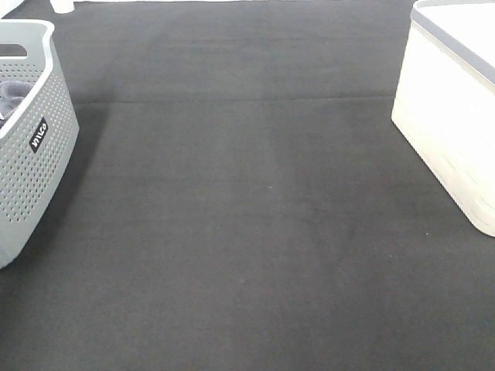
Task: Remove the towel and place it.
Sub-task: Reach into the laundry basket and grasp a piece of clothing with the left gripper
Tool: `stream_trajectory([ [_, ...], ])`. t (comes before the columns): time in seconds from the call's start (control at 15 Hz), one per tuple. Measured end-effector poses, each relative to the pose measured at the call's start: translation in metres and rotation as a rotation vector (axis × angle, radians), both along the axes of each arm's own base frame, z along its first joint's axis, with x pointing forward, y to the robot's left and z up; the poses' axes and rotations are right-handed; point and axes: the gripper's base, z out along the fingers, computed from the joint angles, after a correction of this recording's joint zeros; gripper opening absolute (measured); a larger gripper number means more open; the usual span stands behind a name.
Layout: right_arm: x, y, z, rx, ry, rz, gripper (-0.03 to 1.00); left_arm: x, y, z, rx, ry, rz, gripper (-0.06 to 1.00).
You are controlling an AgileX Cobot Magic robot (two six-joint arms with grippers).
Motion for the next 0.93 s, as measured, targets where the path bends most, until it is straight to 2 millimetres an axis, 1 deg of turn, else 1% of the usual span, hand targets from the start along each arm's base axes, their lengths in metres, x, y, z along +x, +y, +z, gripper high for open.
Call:
stream_trajectory([
  [0.2,0.000,0.000,0.000,0.000,0.000,0.000,0.66,0.024,0.003,-0.043,0.029,0.076,-0.032,0.99],
  [0.4,0.000,0.000,0.000,0.000,0.000,0.000,0.66,0.037,0.008,-0.063,0.083,0.079,-0.078,0.98],
  [0.53,0.000,0.000,0.000,0.000,0.000,0.000,0.66,0.046,0.006,-0.077,0.093,0.072,-0.114,0.93],
  [0.6,0.000,0.000,0.000,0.000,0.000,0.000,0.66,0.046,0.006,-0.077,0.093,0.072,-0.114,0.93],
  [0.73,0.000,0.000,0.000,0.000,0.000,0.000,0.66,0.054,-0.005,-0.094,0.113,0.097,-0.170,0.86],
  [0.8,0.000,0.000,0.000,0.000,0.000,0.000,0.66,0.056,-0.009,-0.099,0.116,0.111,-0.190,0.79],
  [0.87,0.000,0.000,0.000,0.000,0.000,0.000,0.66,0.056,-0.009,-0.099,0.116,0.111,-0.190,0.79],
  [0.93,0.000,0.000,0.000,0.000,0.000,0.000,0.66,0.056,-0.010,-0.100,0.118,0.119,-0.202,0.63],
])
